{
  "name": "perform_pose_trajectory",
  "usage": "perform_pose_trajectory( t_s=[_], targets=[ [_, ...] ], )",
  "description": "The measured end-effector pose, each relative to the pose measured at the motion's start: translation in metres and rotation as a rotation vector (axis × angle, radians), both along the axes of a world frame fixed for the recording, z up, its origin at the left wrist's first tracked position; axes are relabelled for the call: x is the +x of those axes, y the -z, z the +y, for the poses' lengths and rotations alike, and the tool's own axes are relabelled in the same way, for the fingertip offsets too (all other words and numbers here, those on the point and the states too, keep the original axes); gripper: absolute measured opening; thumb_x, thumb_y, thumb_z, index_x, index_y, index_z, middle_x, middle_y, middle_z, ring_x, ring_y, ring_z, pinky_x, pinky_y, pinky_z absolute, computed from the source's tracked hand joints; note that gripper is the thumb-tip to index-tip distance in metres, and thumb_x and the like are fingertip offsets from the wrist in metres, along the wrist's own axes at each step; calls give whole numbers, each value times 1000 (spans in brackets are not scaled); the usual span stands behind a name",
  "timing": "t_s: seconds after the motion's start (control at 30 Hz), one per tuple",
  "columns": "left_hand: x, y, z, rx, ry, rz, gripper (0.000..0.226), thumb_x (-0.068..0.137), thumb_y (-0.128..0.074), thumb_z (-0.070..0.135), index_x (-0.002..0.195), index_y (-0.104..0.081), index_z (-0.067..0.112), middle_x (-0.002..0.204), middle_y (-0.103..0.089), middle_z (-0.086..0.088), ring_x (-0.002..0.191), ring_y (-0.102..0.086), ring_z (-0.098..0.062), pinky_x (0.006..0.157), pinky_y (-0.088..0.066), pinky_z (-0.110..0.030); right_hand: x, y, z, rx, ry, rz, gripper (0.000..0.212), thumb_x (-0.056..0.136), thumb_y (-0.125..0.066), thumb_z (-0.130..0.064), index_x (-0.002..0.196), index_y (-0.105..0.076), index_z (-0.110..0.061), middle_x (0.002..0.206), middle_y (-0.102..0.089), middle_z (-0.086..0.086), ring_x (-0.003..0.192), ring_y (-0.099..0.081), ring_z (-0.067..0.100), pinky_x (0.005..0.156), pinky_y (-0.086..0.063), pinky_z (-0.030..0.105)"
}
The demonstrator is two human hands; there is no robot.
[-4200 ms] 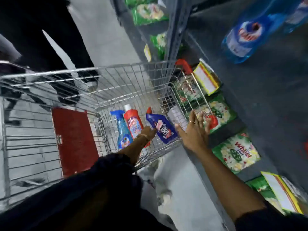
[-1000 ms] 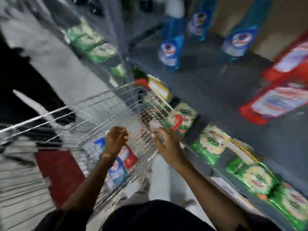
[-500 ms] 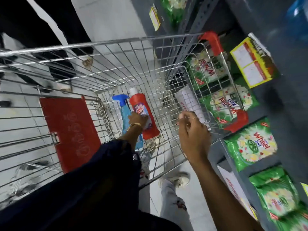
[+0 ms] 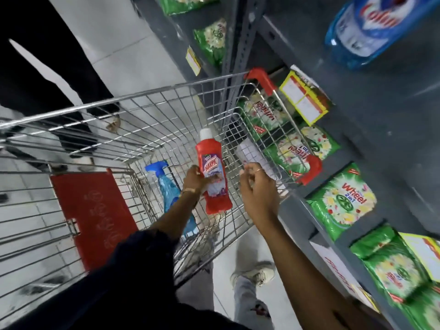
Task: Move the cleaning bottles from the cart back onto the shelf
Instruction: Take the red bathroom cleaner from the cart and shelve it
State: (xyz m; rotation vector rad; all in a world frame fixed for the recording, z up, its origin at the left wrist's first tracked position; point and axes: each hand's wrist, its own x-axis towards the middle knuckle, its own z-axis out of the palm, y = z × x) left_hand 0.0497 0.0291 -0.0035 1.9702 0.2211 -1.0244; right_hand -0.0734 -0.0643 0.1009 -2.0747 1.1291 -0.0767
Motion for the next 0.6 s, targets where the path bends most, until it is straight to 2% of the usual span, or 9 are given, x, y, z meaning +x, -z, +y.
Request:
perform_pose_trajectory(
  t_s=[0.1,0.13,0.2,0.27,0.3,0.4,0.43,0.5,0.6],
  targets=[
    [-4,-67,6,-195,56,-94,43,62,-84,8,91,-55,22,100,-68,-4,76,-66,-14,51,-54,-20,0,-17,-9,272,34,-45,41,96,-47,-36,130,-50,-14,127,-63,12,113,-60,29,95,-49,48],
    [-9,-94,6,-241,88,-148,43,61,-85,8,86,-55,26,94,-68,0,73,-66,-10,49,-52,-16,-3,-26,-12,374,36,-96,42,96,-47,-37,129,-51,-11,127,-62,14,115,-59,31,97,-48,48],
    [-22,-146,5,-345,162,-221,43,59,-86,5,87,-58,22,88,-72,1,69,-69,-10,53,-56,-20,-15,-50,-16,557,44,-215,30,94,-49,-38,112,-62,-17,112,-69,11,103,-65,31,87,-54,44],
    [-40,-193,3,-462,234,-235,45,58,-84,0,92,-58,14,85,-74,-5,66,-71,-11,58,-61,-28,-37,-76,-16,688,98,-360,19,92,-53,-35,94,-66,-22,92,-72,1,83,-68,21,67,-57,29],
    [-51,-213,1,-513,274,-223,44,59,-82,-2,93,-59,12,82,-74,-5,65,-71,-10,59,-61,-28,-53,-89,-15,725,133,-430,17,90,-55,-34,92,-67,-22,89,-71,-1,79,-67,19,63,-55,25],
    [-83,-257,-4,-635,397,-145,28,75,-70,1,100,-60,6,72,-76,2,63,-70,-8,55,-59,-25,-105,-122,-13,752,218,-569,33,78,-61,-44,98,-70,-19,100,-73,4,93,-67,26,79,-55,41],
    [-96,-268,-6,-655,437,-111,22,80,-66,4,102,-60,6,71,-76,3,63,-70,-7,54,-58,-24,-124,-132,-13,745,245,-597,35,76,-61,-46,99,-70,-20,101,-75,2,93,-69,24,79,-55,40],
    [-126,-283,-11,-667,520,-66,18,85,-60,9,103,-60,6,72,-76,3,64,-71,-8,54,-59,-27,-164,-148,-12,717,309,-637,34,75,-59,-46,96,-70,-22,92,-77,-5,84,-71,14,68,-57,28],
    [-171,-294,-22,-672,611,-85,12,86,-60,10,98,-63,11,82,-75,-2,69,-70,-12,63,-60,-37,-217,-163,-9,677,407,-679,30,73,-57,-43,91,-70,-23,82,-77,-12,75,-72,6,63,-58,23]
  ],
)
